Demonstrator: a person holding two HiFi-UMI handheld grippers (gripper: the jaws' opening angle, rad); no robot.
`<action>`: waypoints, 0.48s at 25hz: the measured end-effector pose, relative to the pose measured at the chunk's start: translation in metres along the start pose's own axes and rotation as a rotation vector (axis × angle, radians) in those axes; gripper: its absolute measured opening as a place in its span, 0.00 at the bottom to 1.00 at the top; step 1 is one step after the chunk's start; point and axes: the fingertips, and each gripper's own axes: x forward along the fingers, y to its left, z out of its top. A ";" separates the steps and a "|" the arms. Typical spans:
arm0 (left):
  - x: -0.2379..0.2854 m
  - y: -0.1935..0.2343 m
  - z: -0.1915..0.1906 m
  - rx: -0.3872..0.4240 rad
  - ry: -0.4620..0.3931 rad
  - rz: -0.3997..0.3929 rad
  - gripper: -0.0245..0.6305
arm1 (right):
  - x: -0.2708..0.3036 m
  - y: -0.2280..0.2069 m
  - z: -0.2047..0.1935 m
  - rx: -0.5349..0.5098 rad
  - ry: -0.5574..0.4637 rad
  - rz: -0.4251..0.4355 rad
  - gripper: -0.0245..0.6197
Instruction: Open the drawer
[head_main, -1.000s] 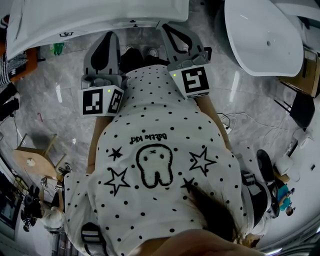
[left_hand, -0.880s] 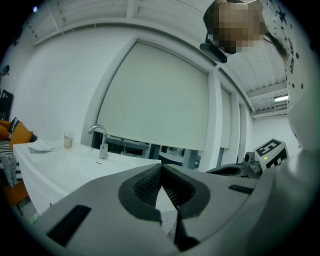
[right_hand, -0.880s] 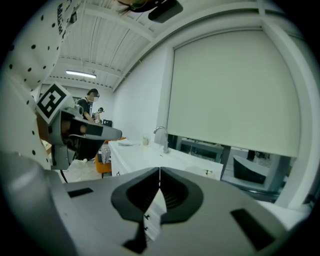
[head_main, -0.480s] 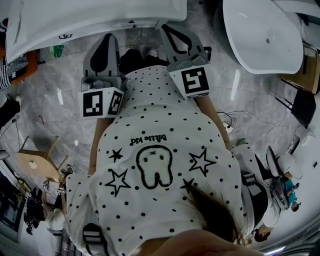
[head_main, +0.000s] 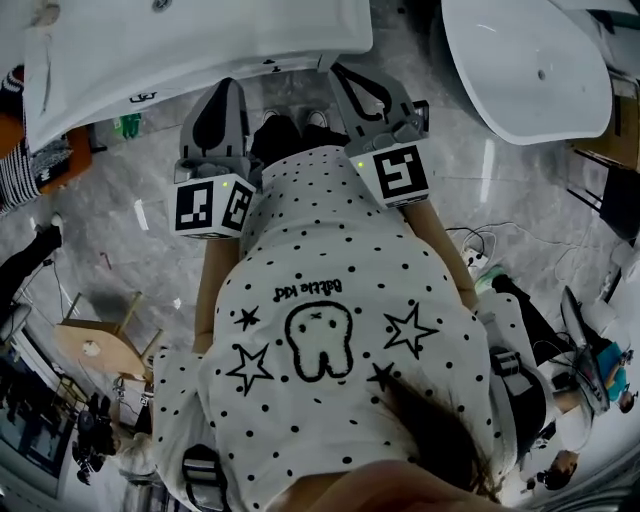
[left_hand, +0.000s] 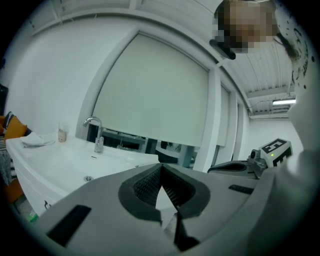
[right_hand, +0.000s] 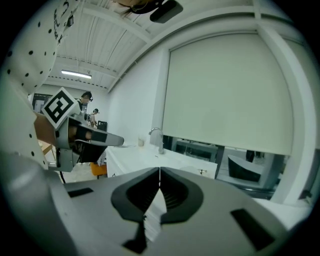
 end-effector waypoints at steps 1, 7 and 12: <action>0.002 0.003 -0.002 0.007 0.011 0.003 0.04 | 0.000 -0.001 -0.001 0.002 -0.001 -0.006 0.06; 0.001 0.021 -0.025 0.041 0.108 0.025 0.04 | -0.005 -0.004 0.001 0.001 -0.013 -0.035 0.06; -0.004 0.036 -0.044 0.038 0.180 0.059 0.05 | -0.009 -0.006 0.000 -0.012 0.001 -0.041 0.06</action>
